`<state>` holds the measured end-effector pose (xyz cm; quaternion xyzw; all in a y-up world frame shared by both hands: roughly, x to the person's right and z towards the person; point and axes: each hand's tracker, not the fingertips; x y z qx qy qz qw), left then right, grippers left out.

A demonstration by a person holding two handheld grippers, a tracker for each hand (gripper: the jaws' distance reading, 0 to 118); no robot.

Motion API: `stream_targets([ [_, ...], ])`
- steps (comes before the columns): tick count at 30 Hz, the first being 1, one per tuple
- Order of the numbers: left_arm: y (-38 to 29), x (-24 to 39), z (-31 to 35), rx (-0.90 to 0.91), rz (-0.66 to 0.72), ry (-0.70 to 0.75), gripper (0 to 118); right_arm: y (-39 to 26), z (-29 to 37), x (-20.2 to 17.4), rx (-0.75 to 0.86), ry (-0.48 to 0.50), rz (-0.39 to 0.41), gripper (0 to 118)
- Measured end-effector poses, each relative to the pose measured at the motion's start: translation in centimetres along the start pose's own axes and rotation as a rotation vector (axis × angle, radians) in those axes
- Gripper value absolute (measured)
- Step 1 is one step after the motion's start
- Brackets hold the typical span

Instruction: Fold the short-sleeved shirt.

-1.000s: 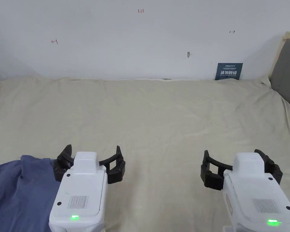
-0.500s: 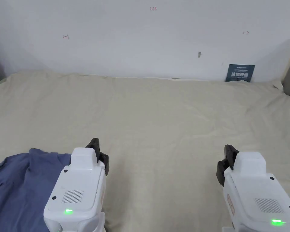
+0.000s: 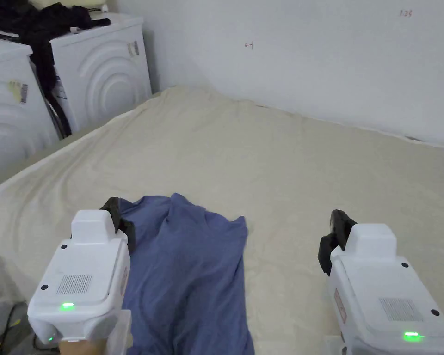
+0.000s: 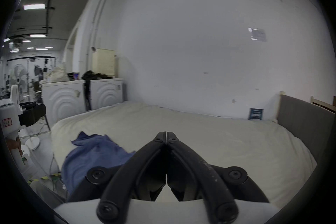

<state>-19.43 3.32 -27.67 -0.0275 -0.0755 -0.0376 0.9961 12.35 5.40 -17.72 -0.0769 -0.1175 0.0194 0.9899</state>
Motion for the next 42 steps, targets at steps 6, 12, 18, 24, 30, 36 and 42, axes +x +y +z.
stream_targets([
  [6,-0.5,-5.0,2.1,-0.019,-0.022,0.094,0,-0.2,-0.7,-4.9,0.006,0.099,0.005,1],
  [12,-1.1,-5.7,2.8,-0.042,-0.025,0.103,0,-0.3,-0.2,-6.1,0.002,0.129,0.011,1],
  [18,-1.7,-3.0,0.8,-0.131,-0.040,-0.052,0,-0.3,0.5,-3.9,0.001,0.078,0.021,1],
  [24,-3.0,1.2,-3.7,-0.338,-0.012,-0.262,16,-0.4,1.2,-0.6,-0.004,-0.004,0.036,1],
  [30,-6.7,5.5,-8.5,-0.594,-0.040,-0.321,115,-1.1,1.7,2.2,-0.034,-0.077,0.051,1],
  [36,-11.8,8.2,-12.0,-0.784,-0.077,-0.300,112,-2.4,2.0,4.4,-0.079,-0.134,0.044,1],
  [42,-16.3,9.8,-14.0,-0.919,-0.094,-0.326,63,-3.8,2.3,6.1,-0.129,-0.181,0.030,1],
])
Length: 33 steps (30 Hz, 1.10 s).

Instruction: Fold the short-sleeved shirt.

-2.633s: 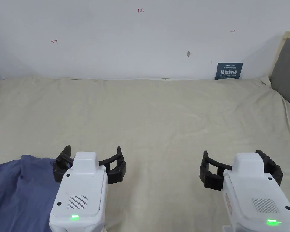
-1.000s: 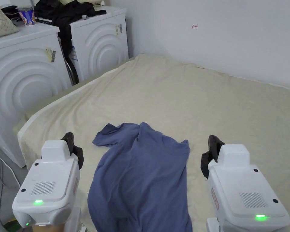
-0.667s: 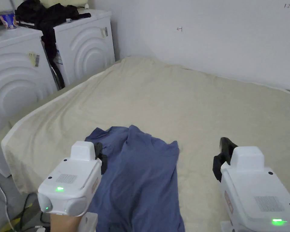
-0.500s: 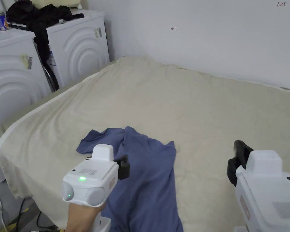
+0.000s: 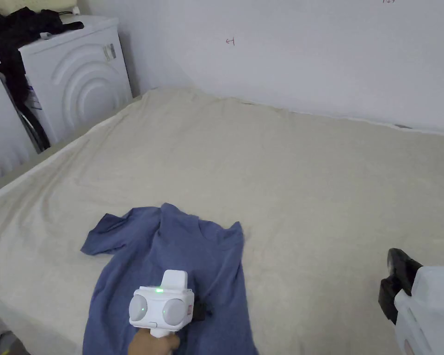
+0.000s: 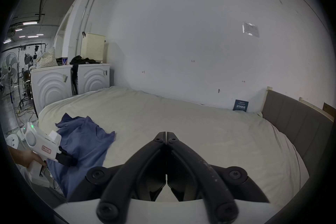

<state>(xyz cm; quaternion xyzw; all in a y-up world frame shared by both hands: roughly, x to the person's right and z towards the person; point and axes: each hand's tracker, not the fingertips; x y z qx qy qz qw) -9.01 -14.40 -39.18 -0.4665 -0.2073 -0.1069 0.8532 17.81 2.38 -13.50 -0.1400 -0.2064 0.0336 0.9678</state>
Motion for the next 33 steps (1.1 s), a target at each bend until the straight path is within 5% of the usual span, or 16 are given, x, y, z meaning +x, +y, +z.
stream_targets([
  [2,0.2,0.2,1.1,0.035,0.016,0.025,49,-0.2,0.0,0.4,-0.015,-0.015,0.000,1],
  [4,0.4,0.3,1.2,0.040,-0.008,-0.051,1,-0.3,0.1,0.9,-0.017,-0.024,-0.007,1],
  [8,0.4,-0.1,2.5,0.039,-0.070,-0.022,1,-0.2,1.0,1.9,-0.011,-0.039,-0.023,1],
  [11,1.0,0.0,5.7,0.131,0.015,-0.126,1,-0.1,1.8,3.0,0.001,-0.053,-0.030,1],
  [18,3.8,4.6,14.0,0.279,-0.047,-0.321,0,-0.1,3.6,5.5,0.018,-0.098,-0.075,1],
  [33,13.2,25.8,26.5,0.547,-0.478,-0.691,0,0.2,9.4,12.6,0.080,-0.273,-0.110,1],
])
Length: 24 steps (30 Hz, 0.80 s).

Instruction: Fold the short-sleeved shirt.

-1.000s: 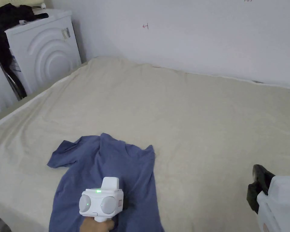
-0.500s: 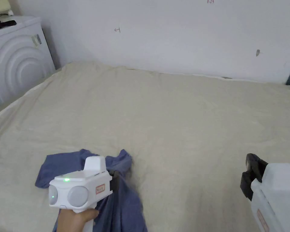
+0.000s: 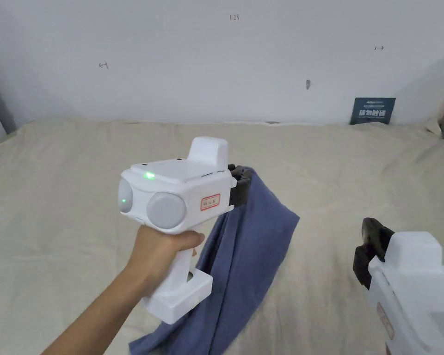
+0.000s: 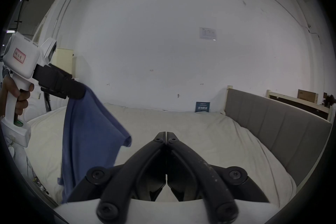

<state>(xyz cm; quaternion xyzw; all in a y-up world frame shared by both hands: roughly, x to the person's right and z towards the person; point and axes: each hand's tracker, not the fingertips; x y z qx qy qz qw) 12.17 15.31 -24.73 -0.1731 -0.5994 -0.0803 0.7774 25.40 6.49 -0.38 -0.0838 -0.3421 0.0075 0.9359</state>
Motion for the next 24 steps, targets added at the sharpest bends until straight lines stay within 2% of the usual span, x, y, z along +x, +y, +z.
stream_targets([
  [3,0.6,2.6,-2.3,-0.006,0.019,-0.094,0,0.0,0.4,1.8,0.001,-0.047,-0.005,1],
  [5,0.0,4.0,-3.9,-0.016,-0.013,-0.096,1,-0.1,0.7,3.0,-0.004,-0.071,-0.012,1],
  [9,-4.0,5.1,-7.6,-0.172,-0.007,-0.154,1,-0.9,1.1,4.7,-0.026,-0.113,-0.017,1],
  [15,-15.4,5.1,-13.1,-0.499,-0.034,-0.092,1,-2.4,0.8,5.7,-0.063,-0.140,-0.036,1],
  [19,-21.6,4.7,-15.8,-0.658,-0.109,-0.008,1,-3.2,0.4,5.6,-0.089,-0.138,-0.040,1],
  [20,-22.6,4.5,-16.3,-0.690,-0.088,0.010,1,-3.3,0.3,5.6,-0.094,-0.136,-0.040,1],
  [21,-23.4,4.1,-16.8,-0.720,-0.058,0.010,1,-3.4,0.3,5.5,-0.100,-0.133,-0.038,1],
  [24,-23.1,4.2,-16.2,-0.658,-0.015,0.030,4,-3.5,0.3,5.1,-0.105,-0.128,-0.036,1],
])
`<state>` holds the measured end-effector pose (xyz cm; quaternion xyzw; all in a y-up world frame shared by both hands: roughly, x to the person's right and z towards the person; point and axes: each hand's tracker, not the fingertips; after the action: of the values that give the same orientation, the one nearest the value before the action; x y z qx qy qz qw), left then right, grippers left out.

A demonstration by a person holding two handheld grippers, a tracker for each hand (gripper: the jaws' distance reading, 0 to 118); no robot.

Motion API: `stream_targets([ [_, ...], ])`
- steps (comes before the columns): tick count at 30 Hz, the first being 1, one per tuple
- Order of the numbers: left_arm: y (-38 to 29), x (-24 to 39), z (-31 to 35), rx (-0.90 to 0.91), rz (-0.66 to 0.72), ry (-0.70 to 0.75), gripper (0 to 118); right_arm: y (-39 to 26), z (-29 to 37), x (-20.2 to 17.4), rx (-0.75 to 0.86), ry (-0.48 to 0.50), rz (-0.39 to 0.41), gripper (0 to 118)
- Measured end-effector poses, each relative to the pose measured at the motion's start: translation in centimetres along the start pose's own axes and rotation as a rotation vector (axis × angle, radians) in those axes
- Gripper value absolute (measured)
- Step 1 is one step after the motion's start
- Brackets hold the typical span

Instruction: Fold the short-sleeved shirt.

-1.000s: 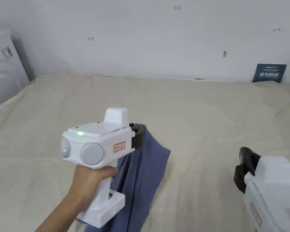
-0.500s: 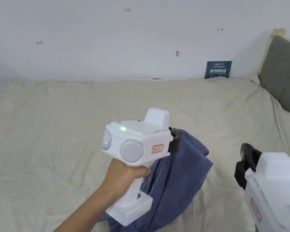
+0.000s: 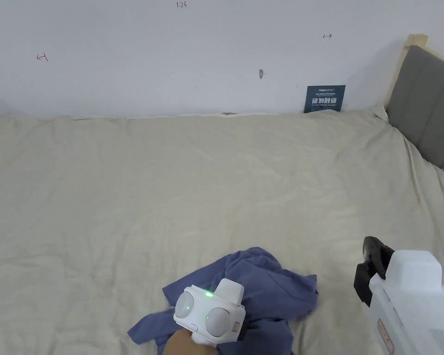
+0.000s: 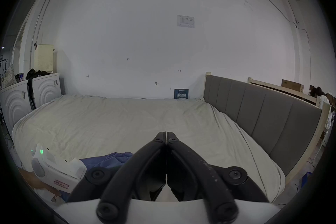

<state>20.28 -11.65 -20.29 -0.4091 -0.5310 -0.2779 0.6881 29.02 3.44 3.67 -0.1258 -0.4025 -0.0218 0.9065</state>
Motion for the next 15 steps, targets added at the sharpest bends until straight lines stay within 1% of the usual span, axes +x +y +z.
stream_targets([
  [1,0.1,0.1,0.6,0.016,0.020,0.010,12,0.0,0.1,-0.1,0.001,0.002,0.000,1],
  [2,0.1,0.2,1.2,0.034,0.025,0.019,22,0.1,0.3,-0.3,0.004,0.004,-0.001,1],
  [3,0.2,0.2,1.9,0.059,0.035,0.038,43,0.2,0.4,-0.4,0.006,0.007,-0.002,1],
  [4,0.3,0.0,2.9,0.084,0.043,0.072,82,0.4,0.5,-0.5,0.007,0.011,-0.001,1],
  [5,0.4,-0.1,3.9,0.109,0.054,0.084,107,0.6,0.6,-0.7,0.010,0.014,0.000,1],
  [6,0.6,-0.4,5.3,0.167,0.079,0.082,118,0.8,0.7,-0.8,0.015,0.017,0.000,1],
  [7,0.6,-0.7,7.1,0.241,0.102,0.074,118,1.1,0.9,-1.0,0.021,0.020,0.002,1],
  [8,0.7,-1.0,9.1,0.311,0.125,0.058,114,1.4,1.0,-1.2,0.027,0.022,0.005,1],
  [9,0.9,-1.4,10.9,0.362,0.132,0.050,111,1.7,1.1,-1.4,0.035,0.023,0.009,1],
  [10,1.0,-1.8,12.6,0.402,0.127,0.063,111,2.0,1.3,-1.7,0.043,0.026,0.013,1],
  [15,0.2,-3.4,19.5,0.651,0.112,0.254,111,3.6,1.9,-2.8,0.093,0.042,0.017,1],
])
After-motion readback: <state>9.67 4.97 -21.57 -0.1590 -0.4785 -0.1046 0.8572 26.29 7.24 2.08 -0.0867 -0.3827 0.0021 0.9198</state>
